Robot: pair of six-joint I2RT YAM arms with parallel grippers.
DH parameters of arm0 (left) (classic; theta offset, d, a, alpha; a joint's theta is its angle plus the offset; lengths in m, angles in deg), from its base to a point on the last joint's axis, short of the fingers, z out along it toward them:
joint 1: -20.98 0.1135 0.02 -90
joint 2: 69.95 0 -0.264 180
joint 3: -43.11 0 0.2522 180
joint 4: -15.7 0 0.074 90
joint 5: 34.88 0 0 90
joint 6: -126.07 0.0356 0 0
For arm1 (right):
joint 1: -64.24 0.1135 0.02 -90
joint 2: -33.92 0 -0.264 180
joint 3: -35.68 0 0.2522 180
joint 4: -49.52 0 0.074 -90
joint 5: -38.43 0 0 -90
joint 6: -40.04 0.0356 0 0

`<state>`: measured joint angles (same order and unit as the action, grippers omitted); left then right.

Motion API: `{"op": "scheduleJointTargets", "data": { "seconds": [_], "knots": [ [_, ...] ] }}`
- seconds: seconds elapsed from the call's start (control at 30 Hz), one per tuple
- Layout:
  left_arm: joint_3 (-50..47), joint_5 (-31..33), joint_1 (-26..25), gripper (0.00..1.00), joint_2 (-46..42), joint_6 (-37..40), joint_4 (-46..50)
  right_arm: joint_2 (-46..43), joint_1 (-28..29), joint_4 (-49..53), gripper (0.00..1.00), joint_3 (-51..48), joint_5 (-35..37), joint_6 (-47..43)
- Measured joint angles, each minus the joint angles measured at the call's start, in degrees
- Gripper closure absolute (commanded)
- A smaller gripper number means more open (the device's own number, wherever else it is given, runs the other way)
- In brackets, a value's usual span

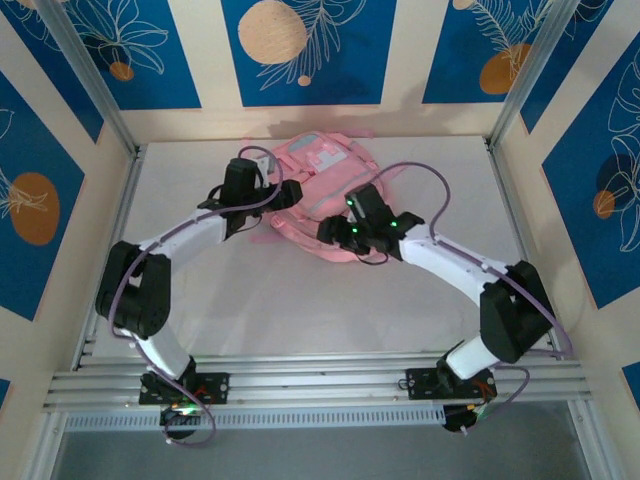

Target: Pack the student bag

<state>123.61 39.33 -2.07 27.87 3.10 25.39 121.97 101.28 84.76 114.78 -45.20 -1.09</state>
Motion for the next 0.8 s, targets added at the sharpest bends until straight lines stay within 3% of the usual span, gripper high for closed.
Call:
{"op": "scheduleJointTargets", "data": {
  "seconds": [0.13, 0.23, 0.37, 0.4, 0.8],
  "knots": [
    [0.0, -0.5, 0.0, 0.36, 3.1, -0.6, -0.7, 4.8, 2.4, 1.1, 0.35, 6.8, 4.8, 1.8],
    [0.4, -1.6, 0.0, 0.48, 6.4, -1.6, -1.6, 6.6, 2.8, 1.1, 0.36, 7.5, 6.6, 3.8],
    [1.5, -4.0, 0.3, 0.93, 9.9, -3.1, -3.6, 8.4, 3.7, 0.9, 0.38, 7.5, 9.2, 6.5],
    [1.5, -4.4, 0.3, 1.0, 10.1, -3.6, -4.0, 8.8, 4.0, 0.8, 0.39, 7.6, 9.8, 7.0],
    [-6.3, -8.4, -0.9, 1.0, 8.2, -15.0, -17.8, 15.4, 5.7, 3.5, 0.4, 11.6, 16.7, 9.1]
  ]
}}
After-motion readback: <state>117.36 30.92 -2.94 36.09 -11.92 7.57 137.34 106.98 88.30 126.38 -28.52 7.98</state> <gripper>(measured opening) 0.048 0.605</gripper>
